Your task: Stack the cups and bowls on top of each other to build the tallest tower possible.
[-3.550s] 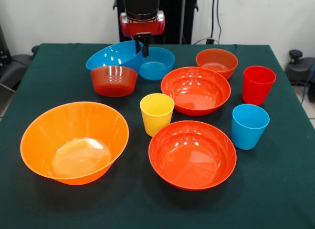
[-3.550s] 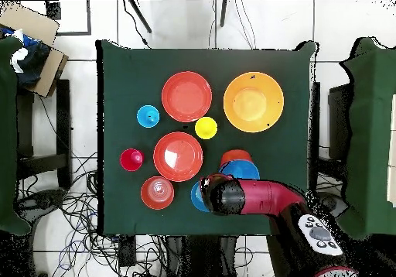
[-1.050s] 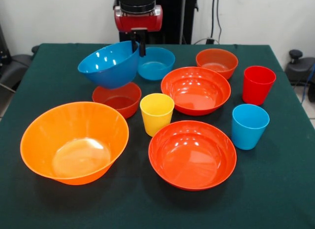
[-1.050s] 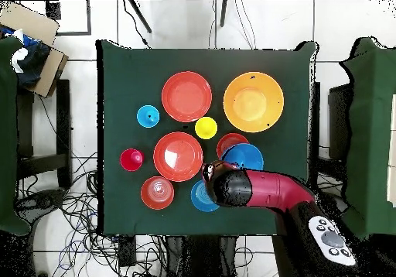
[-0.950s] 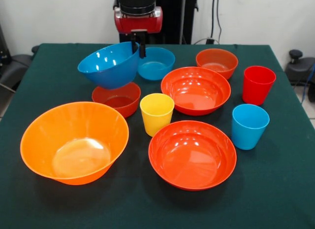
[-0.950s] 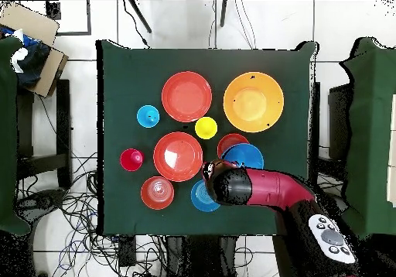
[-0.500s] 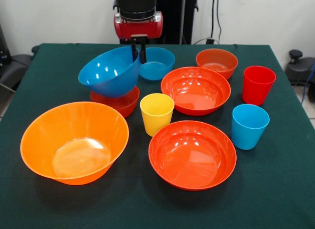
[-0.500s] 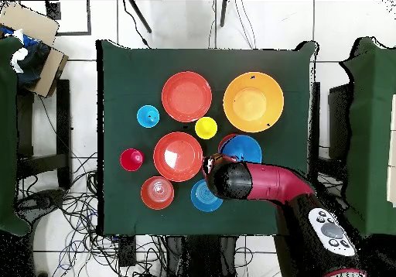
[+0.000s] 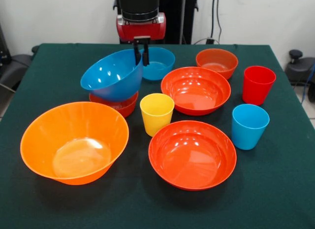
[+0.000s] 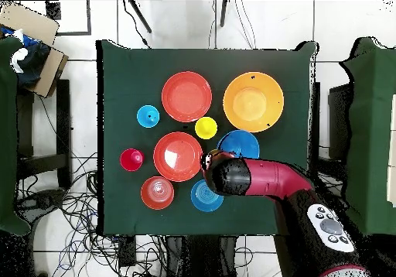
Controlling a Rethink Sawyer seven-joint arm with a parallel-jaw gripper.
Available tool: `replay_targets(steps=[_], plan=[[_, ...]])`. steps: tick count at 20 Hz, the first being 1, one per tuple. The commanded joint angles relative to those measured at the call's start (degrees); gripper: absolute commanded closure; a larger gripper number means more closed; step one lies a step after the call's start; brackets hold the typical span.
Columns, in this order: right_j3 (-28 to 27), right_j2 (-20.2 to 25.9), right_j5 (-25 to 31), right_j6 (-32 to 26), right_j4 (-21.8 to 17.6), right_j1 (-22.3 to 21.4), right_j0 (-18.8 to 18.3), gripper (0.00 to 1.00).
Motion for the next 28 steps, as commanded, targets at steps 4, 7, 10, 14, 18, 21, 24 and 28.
replay_targets(steps=[4,7,10,14,18,21,24,28], plan=[[-4.1,4.81,5.51,0.3,0.59,3.69,-0.34,1.0],[-4.24,4.79,5.54,0.26,0.46,3.73,-0.29,1.0],[-4.54,4.86,5.0,-0.49,-0.45,3.89,-0.34,1.0],[-4.51,4.82,3.94,-0.71,-1.24,3.77,-0.3,0.0],[-4.32,5.16,3.55,-0.85,-1.32,3.83,-0.64,0.0],[-3.94,5.52,3.96,-0.42,-0.52,3.95,-1.09,0.0],[-4.1,5.49,4.4,-0.48,-0.59,3.74,-1.1,0.0],[-3.96,5.52,5.03,-0.21,-0.24,3.38,-1.1,0.0]])
